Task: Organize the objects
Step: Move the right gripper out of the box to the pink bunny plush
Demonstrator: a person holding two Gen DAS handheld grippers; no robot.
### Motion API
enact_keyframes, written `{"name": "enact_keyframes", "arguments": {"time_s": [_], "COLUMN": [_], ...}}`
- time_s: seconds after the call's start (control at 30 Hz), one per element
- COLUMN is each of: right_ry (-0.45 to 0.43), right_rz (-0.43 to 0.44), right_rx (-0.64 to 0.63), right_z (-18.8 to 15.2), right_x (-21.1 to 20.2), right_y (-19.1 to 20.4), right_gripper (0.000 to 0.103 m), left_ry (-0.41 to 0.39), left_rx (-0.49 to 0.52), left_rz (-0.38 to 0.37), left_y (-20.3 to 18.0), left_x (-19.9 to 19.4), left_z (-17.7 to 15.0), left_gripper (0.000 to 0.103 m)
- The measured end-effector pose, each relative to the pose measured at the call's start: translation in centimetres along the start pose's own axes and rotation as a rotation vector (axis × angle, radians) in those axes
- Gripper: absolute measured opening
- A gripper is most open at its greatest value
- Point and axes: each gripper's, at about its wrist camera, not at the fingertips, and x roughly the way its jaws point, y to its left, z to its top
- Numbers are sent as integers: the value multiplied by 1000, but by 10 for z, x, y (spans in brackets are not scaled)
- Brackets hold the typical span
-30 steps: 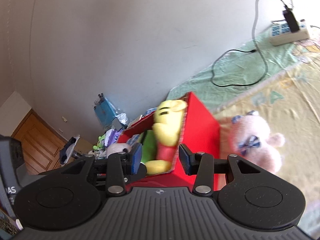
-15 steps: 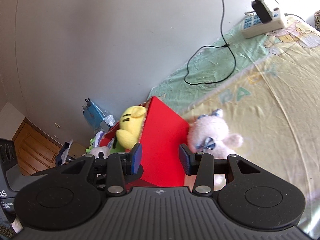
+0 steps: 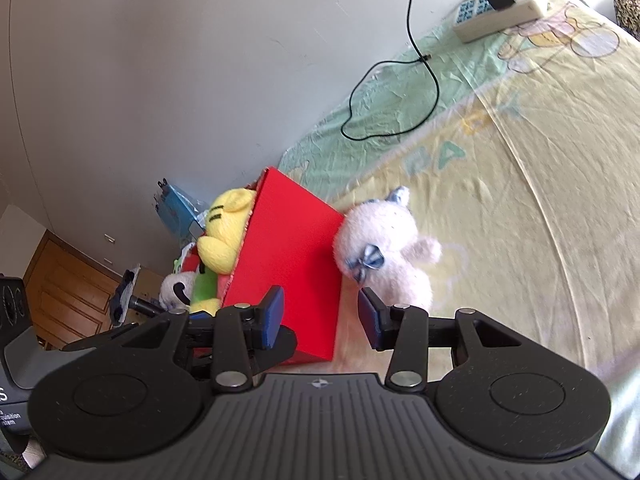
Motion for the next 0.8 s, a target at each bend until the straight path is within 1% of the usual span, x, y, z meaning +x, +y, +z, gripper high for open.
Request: {"name": "enact_keyframes", "arguments": {"time_s": [0.2, 0.5, 0.6, 0.8], "right_ry": [24, 55, 67, 74], "right_rz": [-3, -23, -32, -52], "right_rx": [13, 44, 55, 64], "right_z": [-3, -9, -10, -10], "right_x": [-5, -8, -6, 1], "right_y": [-13, -34, -41, -50], "right_gripper": [46, 46, 46, 46], "left_ry": [38, 123, 137, 159], "left_rx": [-8, -44, -58, -66], "left_rz": [-4, -30, -50, -65], "left_y": [-13, -24, -25, -25], "left_x": [10, 35, 41, 56], "left_z": [-8, -25, -32, -41], "left_gripper": [100, 100, 100, 100]}}
